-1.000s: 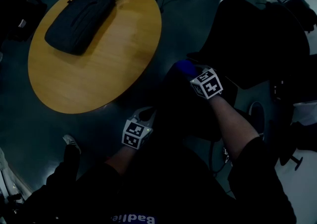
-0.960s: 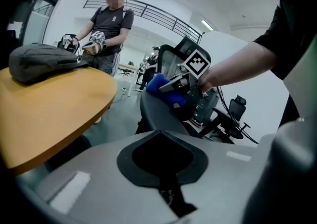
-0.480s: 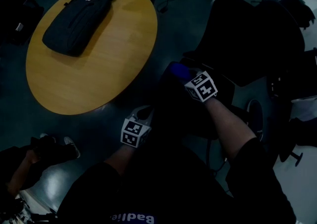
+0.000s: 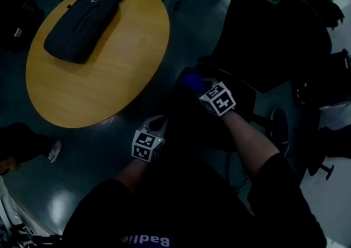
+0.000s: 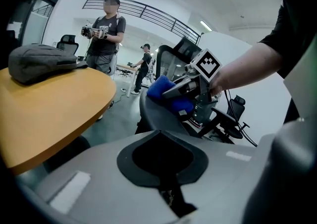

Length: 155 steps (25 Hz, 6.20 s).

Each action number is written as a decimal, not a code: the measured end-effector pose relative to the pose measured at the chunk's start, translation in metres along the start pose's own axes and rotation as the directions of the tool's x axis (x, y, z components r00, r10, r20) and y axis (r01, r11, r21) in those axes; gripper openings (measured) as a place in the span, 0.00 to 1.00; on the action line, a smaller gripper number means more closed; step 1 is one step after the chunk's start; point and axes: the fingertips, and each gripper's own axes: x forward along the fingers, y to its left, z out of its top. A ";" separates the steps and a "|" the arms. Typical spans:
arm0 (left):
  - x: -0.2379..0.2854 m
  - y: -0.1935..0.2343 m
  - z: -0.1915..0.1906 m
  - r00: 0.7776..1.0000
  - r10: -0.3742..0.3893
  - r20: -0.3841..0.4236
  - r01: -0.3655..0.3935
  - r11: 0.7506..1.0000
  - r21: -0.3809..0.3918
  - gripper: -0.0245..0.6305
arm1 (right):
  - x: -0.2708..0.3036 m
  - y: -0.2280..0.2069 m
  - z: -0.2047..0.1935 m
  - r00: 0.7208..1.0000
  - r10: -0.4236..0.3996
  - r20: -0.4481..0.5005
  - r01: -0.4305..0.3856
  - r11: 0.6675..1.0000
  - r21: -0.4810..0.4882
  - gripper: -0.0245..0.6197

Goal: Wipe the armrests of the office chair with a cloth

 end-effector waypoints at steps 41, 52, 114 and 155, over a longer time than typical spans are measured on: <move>0.001 -0.002 -0.002 0.998 -0.057 -0.025 0.059 0.997 0.059 0.06 | -0.022 0.126 -0.033 0.995 0.103 0.008 -0.103 0.994 0.025 0.24; 0.001 -0.005 -0.001 0.996 -0.076 -0.054 0.081 0.991 0.102 0.06 | -0.027 0.149 -0.040 0.993 0.118 -0.006 -0.118 0.993 0.021 0.24; 0.212 -0.517 -0.023 0.821 -0.507 -0.262 0.565 0.785 0.253 0.06 | -0.376 -0.205 -0.306 0.950 -0.168 0.263 0.103 0.965 0.243 0.24; 0.239 -0.526 -0.054 0.793 -0.511 -0.331 0.595 0.765 0.244 0.06 | -0.335 -0.232 -0.390 0.976 -0.177 0.128 0.131 0.943 0.306 0.24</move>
